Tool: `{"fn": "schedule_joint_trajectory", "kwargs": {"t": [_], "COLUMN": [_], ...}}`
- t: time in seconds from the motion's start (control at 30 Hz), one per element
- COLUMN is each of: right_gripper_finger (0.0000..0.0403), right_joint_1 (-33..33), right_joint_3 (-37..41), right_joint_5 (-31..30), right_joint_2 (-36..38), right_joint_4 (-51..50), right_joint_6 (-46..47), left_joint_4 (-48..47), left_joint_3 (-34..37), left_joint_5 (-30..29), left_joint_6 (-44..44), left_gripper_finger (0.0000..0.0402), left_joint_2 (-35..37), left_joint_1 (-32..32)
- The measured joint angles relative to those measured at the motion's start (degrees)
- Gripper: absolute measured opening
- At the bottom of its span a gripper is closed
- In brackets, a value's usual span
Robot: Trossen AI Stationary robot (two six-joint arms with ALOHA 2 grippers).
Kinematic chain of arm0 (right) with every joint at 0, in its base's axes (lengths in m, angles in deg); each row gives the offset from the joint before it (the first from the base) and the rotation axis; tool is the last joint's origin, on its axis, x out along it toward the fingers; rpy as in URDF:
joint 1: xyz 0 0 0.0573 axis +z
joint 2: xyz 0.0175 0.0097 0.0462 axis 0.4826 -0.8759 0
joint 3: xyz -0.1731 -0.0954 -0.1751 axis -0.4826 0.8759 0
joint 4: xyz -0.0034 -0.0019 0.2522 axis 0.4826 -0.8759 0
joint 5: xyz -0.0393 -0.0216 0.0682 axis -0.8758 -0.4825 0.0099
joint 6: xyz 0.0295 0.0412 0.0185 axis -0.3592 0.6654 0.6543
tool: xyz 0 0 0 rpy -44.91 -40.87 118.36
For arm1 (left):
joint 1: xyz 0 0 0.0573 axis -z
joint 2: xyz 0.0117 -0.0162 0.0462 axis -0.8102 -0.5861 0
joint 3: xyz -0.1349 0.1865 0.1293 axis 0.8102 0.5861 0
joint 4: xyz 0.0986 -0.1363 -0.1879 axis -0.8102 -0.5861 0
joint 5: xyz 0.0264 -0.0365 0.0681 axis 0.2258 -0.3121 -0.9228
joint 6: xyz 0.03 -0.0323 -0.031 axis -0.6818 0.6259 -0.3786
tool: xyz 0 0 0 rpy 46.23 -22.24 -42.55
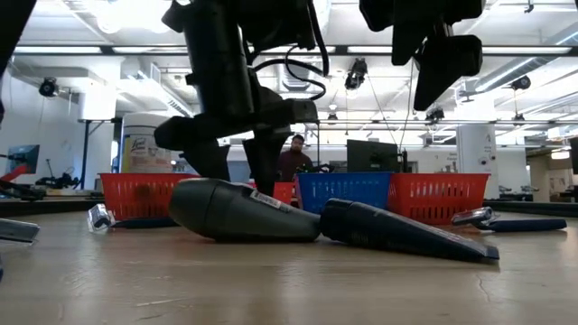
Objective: Pick & Place Travel size toiletries
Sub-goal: Put the black deodorant into the right red bin
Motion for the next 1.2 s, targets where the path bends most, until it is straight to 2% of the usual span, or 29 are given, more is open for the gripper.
{"fn": "schedule_joint_trajectory", "kwargs": {"t": [0.2,0.67,0.83,0.97,1.2], "right_gripper_finger": [0.0363,0.0364,0.0364,0.0364,0.0364], "right_joint_1": [0.0,0.0,0.0,-0.3,-2.1], "right_joint_3": [0.0,0.1,0.3,0.6,4.4], "right_joint_5": [0.0,-0.2,-0.3,-0.7,-3.1], "right_joint_2": [0.2,0.2,1.7,4.5,14.3], "right_joint_4": [0.0,-0.4,-0.2,0.1,1.2], "right_joint_6": [-0.2,0.7,1.3,2.0,5.5], "left_joint_4": [0.5,0.9,1.7,1.5,-0.8], "left_joint_3": [0.1,0.2,0.2,0.1,0.2], "left_joint_5": [-0.3,4.5,0.1,-2.6,-13.0], "left_joint_6": [-3.5,-12.3,-18.1,-21.6,-22.4], "left_gripper_finger": [0.0268,0.0257,0.0218,0.0217,0.0217], "left_joint_2": [-0.7,-3.6,-2.9,-1.5,6.5], "left_joint_1": [-1.2,-0.9,0.1,0.9,6.4]}}
